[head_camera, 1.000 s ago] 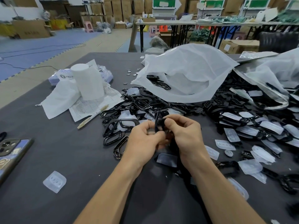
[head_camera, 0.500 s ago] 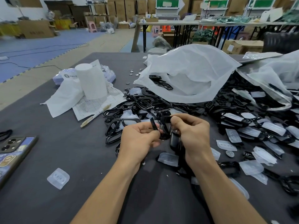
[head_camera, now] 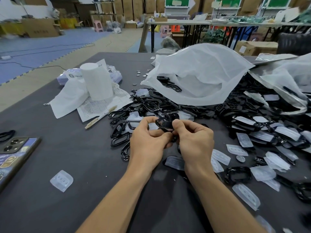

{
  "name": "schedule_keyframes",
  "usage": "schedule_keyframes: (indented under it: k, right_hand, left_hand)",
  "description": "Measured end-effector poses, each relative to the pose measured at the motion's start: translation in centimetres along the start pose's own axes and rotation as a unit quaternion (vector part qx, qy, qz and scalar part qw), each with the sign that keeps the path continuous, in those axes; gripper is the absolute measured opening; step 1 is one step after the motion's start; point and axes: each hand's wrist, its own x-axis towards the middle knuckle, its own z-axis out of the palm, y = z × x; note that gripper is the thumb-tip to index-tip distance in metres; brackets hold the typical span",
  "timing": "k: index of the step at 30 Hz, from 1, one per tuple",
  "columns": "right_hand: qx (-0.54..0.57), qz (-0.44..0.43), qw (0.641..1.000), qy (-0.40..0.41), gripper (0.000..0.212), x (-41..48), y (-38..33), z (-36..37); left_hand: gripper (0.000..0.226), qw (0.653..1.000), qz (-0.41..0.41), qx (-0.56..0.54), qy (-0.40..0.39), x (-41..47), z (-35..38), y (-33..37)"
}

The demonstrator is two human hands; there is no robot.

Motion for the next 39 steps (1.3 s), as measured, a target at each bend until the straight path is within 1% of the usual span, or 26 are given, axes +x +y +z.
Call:
schedule_keyframes:
  k: [2,4,7,9,11,16,17,18,20,21,24,26,29,34,36,39]
  right_hand:
    - [0.005,-0.002,1.0,0.006,0.02,-0.1,0.0,0.1]
    - [-0.018,-0.022,0.999,0.025,0.023,-0.2,0.1,0.0]
    - [-0.122,-0.082,0.989,0.032,0.026,-0.1,-0.1,-0.3]
    - [-0.216,-0.141,0.966,0.019,0.029,0.2,-0.2,-0.5]
    - [-0.274,-0.197,0.941,0.003,0.031,0.4,-0.3,-0.6]
    - [-0.384,-0.304,0.872,-0.004,0.033,0.3,-0.7,-0.9]
    - [-0.385,-0.304,0.871,-0.019,0.034,0.4,-0.8,-0.9]
    - [-0.377,-0.287,0.88,-0.044,0.037,0.6,-0.8,-1.0]
    - [-0.34,-0.222,0.91,-0.083,0.04,1.1,-0.5,-1.3]
    - [-0.316,-0.191,0.925,-0.085,0.039,1.4,-0.4,-1.4]
    - [-0.242,-0.143,0.956,-0.082,0.028,1.7,-0.4,-1.7]
    - [-0.196,-0.112,0.967,-0.121,0.021,1.8,-0.4,-1.8]
    - [-0.157,-0.075,0.968,-0.178,0.015,1.9,-0.4,-1.8]
    - [-0.14,-0.094,0.968,-0.184,0.012,1.8,-0.6,-2.0]
    - [-0.14,-0.088,0.967,-0.194,0.015,1.7,-0.5,-2.0]
    - [-0.121,-0.059,0.967,-0.215,0.022,1.5,-0.2,-1.8]
  left_hand:
    - [0.045,1.0,0.01,0.013,-0.002,-0.1,0.0,0.1]
    - [0.044,1.0,0.014,-0.001,-0.006,-0.2,0.0,0.3]
    - [0.029,1.0,0.014,-0.006,0.013,-0.2,0.0,0.4]
    - [0.024,0.999,0.018,0.02,0.031,-0.1,0.0,0.2]
    - [0.024,0.999,0.015,0.032,0.041,-0.1,0.0,0.1]
    - [0.037,0.999,0.022,0.022,0.044,-0.3,0.0,0.0]
    - [0.037,0.999,0.018,0.015,0.044,-0.4,0.0,0.0]
    - [0.037,0.999,0.01,0.004,0.045,-0.4,0.1,0.0]
    - [0.038,0.998,-0.005,-0.014,0.054,-0.3,0.1,0.2]
    - [0.038,0.998,-0.01,-0.021,0.058,-0.2,0.1,0.3]
    - [0.036,0.997,-0.018,-0.04,0.061,-0.1,0.0,0.5]
    - [0.032,0.997,-0.021,-0.05,0.046,-0.2,-0.1,0.8]
    - [0.026,0.997,-0.02,-0.07,0.028,-0.5,-0.1,1.1]
    - [0.029,0.998,-0.019,-0.047,0.04,-0.3,-0.3,0.9]
    - [0.031,0.998,-0.016,-0.028,0.057,-0.1,-0.4,0.7]
    - [0.042,0.996,0.011,0.008,0.085,0.0,-0.5,0.3]
